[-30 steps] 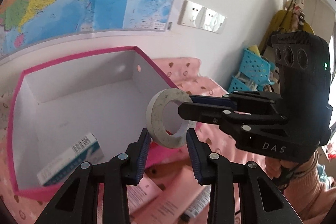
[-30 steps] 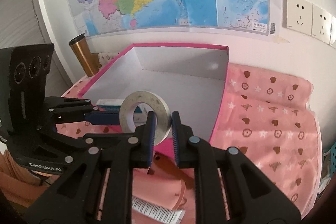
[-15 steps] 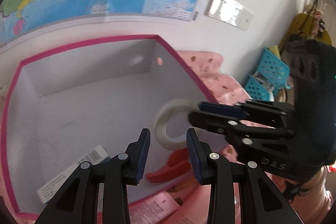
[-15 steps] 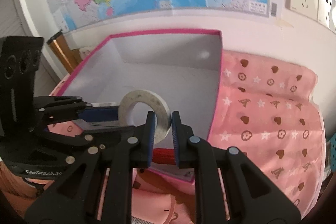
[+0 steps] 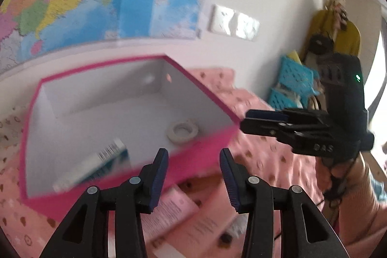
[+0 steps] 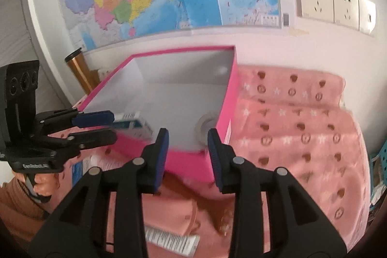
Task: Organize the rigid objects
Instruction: 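Grasp the handle of the brown wooden back scratcher with the right tool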
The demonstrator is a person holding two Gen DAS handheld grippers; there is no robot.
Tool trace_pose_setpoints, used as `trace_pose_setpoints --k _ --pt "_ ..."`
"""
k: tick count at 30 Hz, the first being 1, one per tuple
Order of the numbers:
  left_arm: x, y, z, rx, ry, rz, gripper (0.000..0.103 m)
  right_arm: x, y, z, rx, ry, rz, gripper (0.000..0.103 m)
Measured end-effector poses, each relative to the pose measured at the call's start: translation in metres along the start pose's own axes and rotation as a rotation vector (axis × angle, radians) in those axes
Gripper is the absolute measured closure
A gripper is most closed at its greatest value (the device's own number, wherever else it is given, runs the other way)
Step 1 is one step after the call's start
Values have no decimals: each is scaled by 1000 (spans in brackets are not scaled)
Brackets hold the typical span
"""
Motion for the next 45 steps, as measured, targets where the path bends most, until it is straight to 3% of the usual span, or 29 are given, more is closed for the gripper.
trace_pose_setpoints --k 4,10,14,22,28,33,41,45 --pt "-21 10 20 -14 -90 24 58 -28 9 16 -6 -81 24 67" --pt "-35 10 50 -38 -200 -6 58 -58 33 23 -42 -127 112 67" --pt "-37 3 61 -49 -253 -50 58 -67 35 28 -78 -152 85 64" --pt "-50 11 71 -82 -324 -40 58 -68 17 45 3 -180 16 63" --pt "-58 26 64 -87 -339 46 58 -78 0 60 64 -250 -29 64" --pt "-65 30 57 -122 -350 77 56 -83 1 54 135 -266 21 63" --pt "-72 35 51 -183 -368 116 54 -89 -17 41 172 -299 -25 62" --pt "-61 18 54 -140 -354 53 54 -74 -12 40 81 -226 -50 62"
Point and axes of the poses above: each gripper's, at about its wrist camera, not at the fingertips, and z roughly the way its jaws point, y to its right, x to its top, the point moved 3 cm from there along z, roughly the way its jaws point, and after that the axes turned 4 degrees about x, right-handed, at the moved point
